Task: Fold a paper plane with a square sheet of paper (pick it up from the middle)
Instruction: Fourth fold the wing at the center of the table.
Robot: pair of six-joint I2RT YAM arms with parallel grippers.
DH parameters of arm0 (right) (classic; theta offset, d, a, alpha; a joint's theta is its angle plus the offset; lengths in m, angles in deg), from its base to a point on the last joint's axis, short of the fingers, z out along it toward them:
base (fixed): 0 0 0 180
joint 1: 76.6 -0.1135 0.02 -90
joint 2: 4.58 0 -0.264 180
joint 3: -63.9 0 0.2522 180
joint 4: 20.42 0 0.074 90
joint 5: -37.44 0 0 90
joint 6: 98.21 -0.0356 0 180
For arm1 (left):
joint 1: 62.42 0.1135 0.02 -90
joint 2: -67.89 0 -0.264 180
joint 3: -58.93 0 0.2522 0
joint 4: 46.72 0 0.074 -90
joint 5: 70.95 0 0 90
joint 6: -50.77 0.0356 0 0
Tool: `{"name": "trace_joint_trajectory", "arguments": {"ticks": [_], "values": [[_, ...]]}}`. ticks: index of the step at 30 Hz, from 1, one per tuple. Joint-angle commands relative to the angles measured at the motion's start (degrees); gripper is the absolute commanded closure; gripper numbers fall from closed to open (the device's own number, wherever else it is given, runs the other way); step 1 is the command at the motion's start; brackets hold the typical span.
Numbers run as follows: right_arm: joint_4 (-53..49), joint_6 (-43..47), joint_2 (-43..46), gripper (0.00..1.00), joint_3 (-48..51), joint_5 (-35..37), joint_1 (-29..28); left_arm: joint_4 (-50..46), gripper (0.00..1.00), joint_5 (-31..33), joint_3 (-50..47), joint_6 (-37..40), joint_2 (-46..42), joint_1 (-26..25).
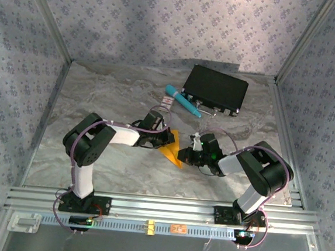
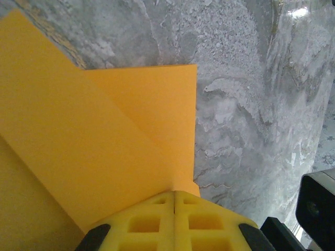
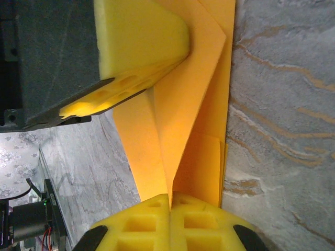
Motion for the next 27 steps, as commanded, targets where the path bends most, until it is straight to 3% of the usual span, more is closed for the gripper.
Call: {"name": "trace_joint_trajectory", "arguments": {"ticks": [1,27], "values": [[-6.7,0.3,-3.1,0.99,0.1,3.7,0.0,-2.8,0.96,0.4,1.8,1.3,1.5,-0.6],[-12.1,0.8,2.6,0.88,0.3,0.6,-0.9,-6.0,0.97,0.7,2.5,2.7,3.1,-0.7]]}}
